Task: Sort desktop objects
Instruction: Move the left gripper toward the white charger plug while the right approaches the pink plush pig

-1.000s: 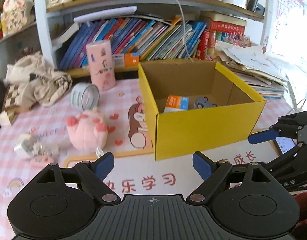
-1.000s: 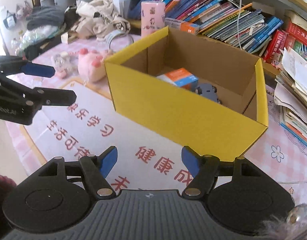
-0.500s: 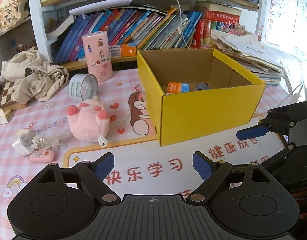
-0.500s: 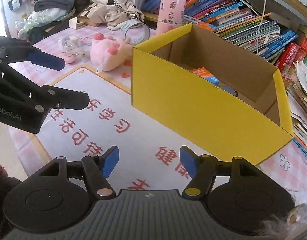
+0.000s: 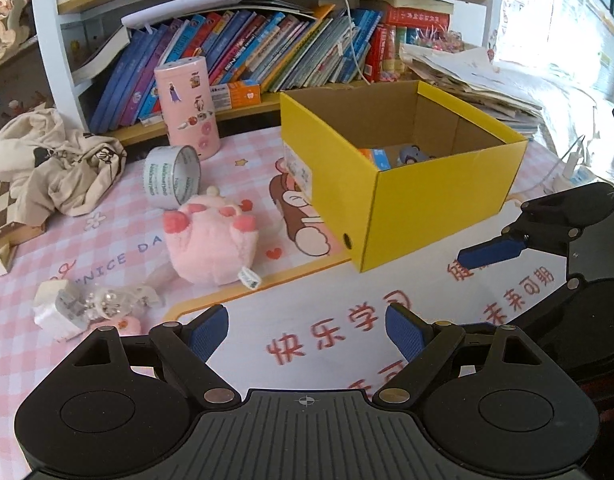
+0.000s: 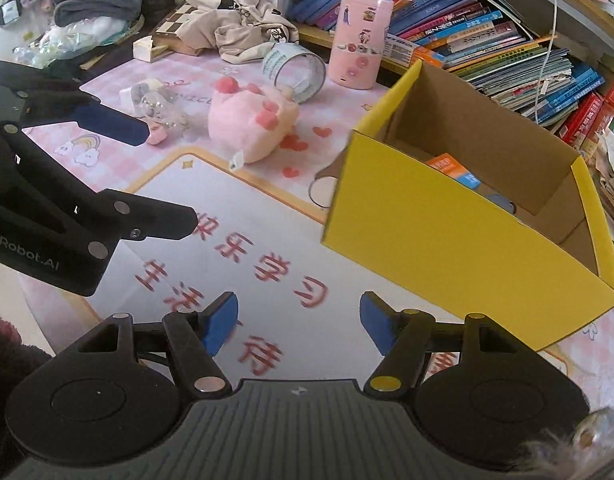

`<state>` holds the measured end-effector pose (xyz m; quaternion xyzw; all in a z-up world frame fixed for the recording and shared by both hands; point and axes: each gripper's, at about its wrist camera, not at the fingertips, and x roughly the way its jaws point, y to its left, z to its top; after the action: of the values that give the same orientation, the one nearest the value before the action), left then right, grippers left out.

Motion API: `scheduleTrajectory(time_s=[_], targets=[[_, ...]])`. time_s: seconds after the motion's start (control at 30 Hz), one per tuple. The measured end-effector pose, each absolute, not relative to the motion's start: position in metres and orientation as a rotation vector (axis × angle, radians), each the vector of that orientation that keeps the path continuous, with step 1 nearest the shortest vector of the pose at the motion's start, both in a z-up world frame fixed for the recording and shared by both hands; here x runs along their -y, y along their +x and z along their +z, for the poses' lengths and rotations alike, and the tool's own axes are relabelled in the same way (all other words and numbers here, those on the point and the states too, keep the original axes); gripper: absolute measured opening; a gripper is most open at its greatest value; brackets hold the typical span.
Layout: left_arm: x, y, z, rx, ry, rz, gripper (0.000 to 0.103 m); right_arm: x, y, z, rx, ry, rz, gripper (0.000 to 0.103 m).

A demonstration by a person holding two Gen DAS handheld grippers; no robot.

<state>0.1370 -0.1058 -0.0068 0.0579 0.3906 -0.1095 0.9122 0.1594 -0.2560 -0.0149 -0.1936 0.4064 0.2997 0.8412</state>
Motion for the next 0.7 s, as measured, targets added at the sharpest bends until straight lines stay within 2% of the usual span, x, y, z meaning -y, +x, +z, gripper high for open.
scheduleTrajectory(time_s=[0.7], targets=[[0.029,0.143,-0.005,-0.774,0.171,-0.309,0.088,0.181,0.153,-0.017,-0.848,-0.365,0.53,0.069]])
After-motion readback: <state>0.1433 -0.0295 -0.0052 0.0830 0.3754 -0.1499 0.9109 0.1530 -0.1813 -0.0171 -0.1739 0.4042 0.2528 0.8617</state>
